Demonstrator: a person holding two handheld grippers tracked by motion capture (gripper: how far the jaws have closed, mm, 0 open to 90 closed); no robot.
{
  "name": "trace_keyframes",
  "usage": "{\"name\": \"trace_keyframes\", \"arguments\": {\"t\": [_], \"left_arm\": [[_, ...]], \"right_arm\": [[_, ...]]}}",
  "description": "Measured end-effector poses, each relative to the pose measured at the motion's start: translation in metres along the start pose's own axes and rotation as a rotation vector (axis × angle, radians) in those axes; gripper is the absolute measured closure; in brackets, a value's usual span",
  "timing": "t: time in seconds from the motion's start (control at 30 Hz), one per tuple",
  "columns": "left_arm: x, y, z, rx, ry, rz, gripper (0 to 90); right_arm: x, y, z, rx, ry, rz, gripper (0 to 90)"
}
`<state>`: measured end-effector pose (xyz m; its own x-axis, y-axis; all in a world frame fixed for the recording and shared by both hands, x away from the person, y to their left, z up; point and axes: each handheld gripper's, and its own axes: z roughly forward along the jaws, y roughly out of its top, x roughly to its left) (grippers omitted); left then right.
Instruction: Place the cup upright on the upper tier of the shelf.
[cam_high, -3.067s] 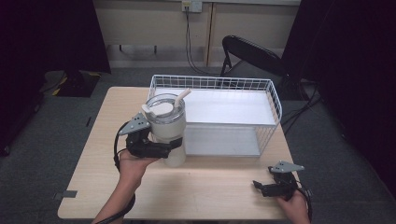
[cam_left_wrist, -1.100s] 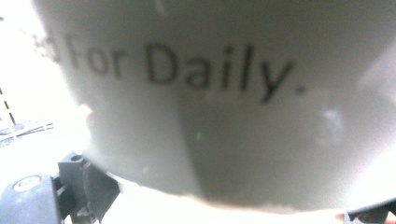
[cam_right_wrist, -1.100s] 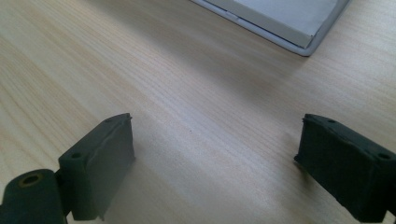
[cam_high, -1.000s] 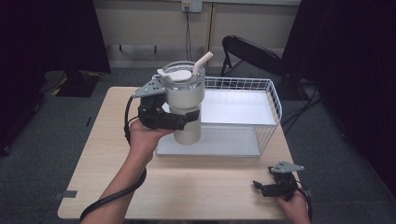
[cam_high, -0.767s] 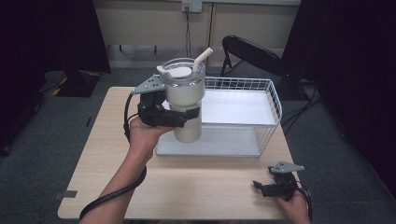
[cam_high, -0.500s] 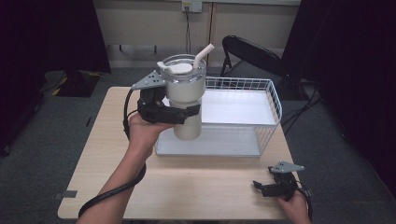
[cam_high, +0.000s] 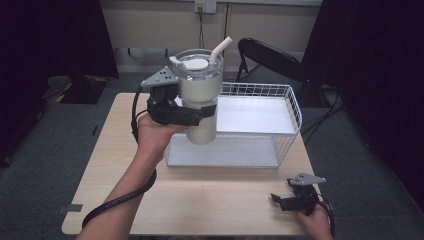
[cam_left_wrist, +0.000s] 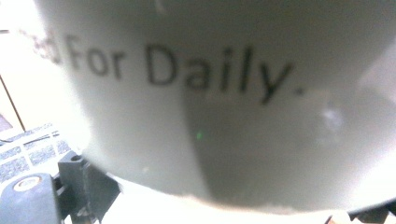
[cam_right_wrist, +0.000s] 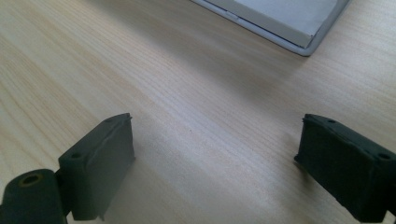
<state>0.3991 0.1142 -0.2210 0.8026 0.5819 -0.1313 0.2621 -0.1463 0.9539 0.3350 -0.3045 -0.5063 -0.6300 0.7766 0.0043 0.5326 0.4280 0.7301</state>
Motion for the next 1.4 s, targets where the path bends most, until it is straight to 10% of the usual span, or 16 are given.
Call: {"name": "trace_keyframes", "arguments": {"t": [1.4], "left_arm": [[0.011,0.031,0.038,0.004,0.031,0.019,9.6]], "right_arm": [[0.000,0.000,0.000,0.000,-0.001,0.000,9.9]]}}
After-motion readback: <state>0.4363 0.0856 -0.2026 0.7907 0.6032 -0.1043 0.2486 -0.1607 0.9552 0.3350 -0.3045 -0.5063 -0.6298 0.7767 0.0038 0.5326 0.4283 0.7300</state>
